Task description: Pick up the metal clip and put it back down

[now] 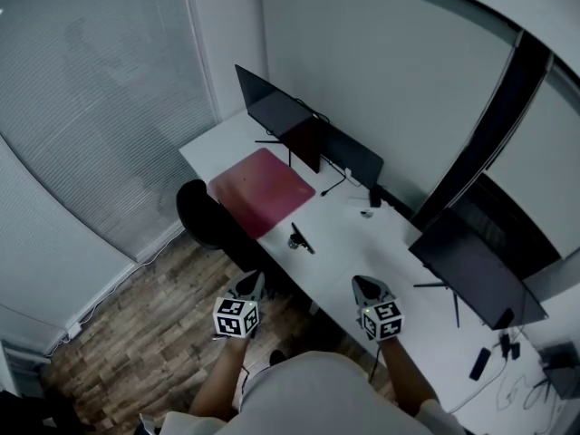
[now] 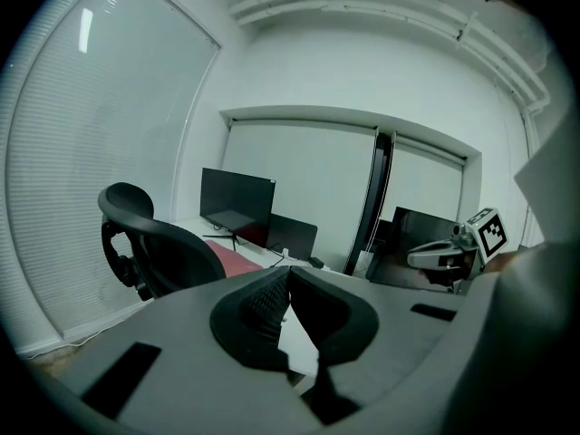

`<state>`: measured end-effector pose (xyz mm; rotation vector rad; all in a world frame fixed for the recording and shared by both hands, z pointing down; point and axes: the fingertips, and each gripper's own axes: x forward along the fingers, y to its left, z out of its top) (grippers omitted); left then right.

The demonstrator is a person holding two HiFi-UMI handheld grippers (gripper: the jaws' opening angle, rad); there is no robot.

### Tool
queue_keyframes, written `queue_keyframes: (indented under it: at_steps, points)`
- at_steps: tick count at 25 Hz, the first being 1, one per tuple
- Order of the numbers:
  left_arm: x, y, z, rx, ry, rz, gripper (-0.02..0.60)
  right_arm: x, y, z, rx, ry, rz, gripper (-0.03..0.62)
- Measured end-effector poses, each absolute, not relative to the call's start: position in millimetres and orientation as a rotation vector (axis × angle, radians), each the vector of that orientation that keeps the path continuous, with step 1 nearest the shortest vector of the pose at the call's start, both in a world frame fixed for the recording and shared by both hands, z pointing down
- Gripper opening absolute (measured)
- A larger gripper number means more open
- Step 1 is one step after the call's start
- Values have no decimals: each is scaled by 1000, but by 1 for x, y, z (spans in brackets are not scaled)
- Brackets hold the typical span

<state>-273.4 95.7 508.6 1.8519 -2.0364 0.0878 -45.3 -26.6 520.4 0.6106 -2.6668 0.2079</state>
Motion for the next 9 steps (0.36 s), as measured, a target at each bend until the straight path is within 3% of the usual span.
queue_keyframes:
  at_steps: [9]
  points:
    - [-270, 94, 509, 1864, -2017, 89, 34, -42, -26, 520, 622, -2662, 213, 35]
